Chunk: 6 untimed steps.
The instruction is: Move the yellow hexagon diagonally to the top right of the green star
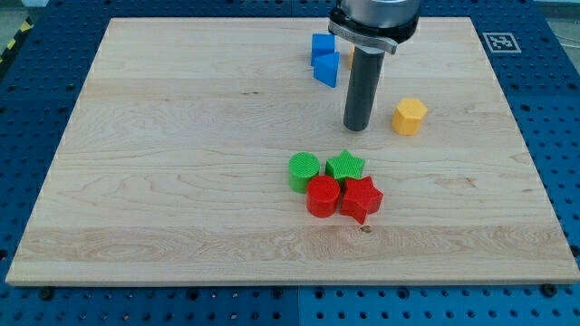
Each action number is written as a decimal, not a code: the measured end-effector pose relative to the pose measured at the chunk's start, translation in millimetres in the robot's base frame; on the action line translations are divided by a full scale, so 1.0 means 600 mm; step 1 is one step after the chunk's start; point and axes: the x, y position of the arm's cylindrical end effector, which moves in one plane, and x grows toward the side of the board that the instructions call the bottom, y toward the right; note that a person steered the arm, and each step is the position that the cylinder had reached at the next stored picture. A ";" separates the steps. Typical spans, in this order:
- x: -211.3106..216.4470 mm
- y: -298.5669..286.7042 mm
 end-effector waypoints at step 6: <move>0.017 0.110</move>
